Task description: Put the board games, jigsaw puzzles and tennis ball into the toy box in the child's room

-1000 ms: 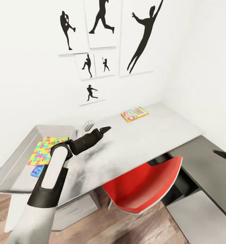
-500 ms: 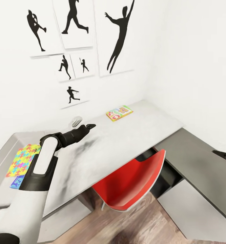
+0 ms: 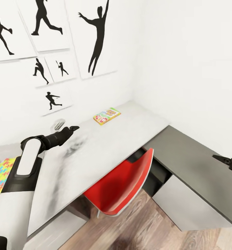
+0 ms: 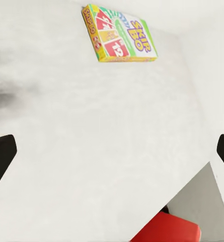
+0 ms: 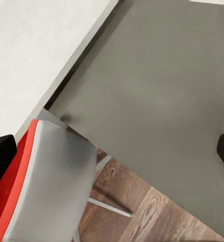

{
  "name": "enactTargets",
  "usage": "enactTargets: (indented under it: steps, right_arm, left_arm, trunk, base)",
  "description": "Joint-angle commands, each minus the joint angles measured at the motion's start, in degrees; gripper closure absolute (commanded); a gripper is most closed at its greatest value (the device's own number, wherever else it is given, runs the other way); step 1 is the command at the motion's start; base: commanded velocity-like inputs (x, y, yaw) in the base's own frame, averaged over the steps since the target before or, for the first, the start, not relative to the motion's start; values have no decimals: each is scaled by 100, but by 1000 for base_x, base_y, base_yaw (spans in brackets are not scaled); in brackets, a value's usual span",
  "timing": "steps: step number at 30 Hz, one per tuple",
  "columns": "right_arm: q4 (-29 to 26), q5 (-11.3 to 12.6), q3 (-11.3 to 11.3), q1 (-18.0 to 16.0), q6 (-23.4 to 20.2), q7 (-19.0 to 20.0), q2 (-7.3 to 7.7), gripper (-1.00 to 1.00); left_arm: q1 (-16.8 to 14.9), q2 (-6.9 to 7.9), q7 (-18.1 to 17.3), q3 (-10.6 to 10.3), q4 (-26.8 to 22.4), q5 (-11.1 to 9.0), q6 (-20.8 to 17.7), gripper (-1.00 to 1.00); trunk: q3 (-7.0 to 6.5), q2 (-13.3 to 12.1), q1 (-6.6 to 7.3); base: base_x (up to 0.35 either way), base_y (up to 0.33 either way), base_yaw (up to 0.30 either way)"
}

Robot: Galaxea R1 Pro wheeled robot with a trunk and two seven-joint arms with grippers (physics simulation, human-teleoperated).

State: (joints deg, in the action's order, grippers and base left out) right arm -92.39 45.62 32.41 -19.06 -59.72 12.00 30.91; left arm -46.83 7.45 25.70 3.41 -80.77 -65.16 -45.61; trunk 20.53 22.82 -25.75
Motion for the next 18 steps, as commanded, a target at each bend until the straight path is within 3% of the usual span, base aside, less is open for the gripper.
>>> enactTargets:
  steps: [1, 3, 6, 18]
  right_arm:
    - [2, -55, -2, -11, -28, 58, -1, -100]
    - [12, -54, -41, -17, -28, 56, -4, -100]
    - [20, -57, -97, -24, -28, 41, -1, -100]
    - [36, -52, -236, -37, -28, -177, -3, -100]
  left_arm:
    - [-3, 51, 55, 21, -4, -65, -16, -100]
    - [1, 208, 55, 58, 2, -75, -17, -100]
    - [4, 318, 53, 72, 5, -80, -17, -100]
    - [-59, 623, 66, 92, 58, -72, -81, -100]
  trunk:
    - [10, 11, -3]
    - [10, 11, -3]
    - [10, 11, -3]
    - [10, 11, -3]
  base:
    - [0, 0, -283]
    - [0, 0, -283]
    - [0, 0, -283]
    - [0, 0, -283]
